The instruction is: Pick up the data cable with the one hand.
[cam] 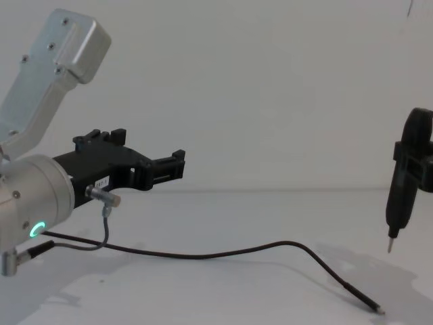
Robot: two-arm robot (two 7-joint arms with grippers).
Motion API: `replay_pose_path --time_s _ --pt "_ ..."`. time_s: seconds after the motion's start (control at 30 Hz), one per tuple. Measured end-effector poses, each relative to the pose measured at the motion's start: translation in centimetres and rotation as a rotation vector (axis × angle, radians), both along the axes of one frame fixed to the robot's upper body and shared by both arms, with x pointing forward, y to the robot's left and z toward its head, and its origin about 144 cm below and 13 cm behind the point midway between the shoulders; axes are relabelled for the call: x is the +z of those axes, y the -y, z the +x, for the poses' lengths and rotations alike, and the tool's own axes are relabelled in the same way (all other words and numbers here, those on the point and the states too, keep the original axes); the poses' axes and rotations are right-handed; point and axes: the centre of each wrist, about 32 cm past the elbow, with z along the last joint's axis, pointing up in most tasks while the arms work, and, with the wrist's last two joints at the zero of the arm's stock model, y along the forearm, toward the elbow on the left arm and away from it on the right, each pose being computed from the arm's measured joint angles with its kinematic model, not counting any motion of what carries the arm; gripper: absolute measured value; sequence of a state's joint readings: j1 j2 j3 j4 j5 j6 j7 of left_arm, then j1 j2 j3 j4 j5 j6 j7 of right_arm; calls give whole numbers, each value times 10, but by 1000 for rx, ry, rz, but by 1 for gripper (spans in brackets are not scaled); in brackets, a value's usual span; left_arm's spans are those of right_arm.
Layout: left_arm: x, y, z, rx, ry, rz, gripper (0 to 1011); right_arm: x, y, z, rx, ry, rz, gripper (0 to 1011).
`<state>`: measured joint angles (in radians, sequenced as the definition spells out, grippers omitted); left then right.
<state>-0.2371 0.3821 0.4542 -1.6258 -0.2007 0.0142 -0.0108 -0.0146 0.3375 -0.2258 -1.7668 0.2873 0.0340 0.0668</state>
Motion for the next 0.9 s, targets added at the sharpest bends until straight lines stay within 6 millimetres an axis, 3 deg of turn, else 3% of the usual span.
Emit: replay_pose_path --time_s 0.9 --pt "0 0 0 -2 1 0 1000 0 0 0 0 0 0 279"
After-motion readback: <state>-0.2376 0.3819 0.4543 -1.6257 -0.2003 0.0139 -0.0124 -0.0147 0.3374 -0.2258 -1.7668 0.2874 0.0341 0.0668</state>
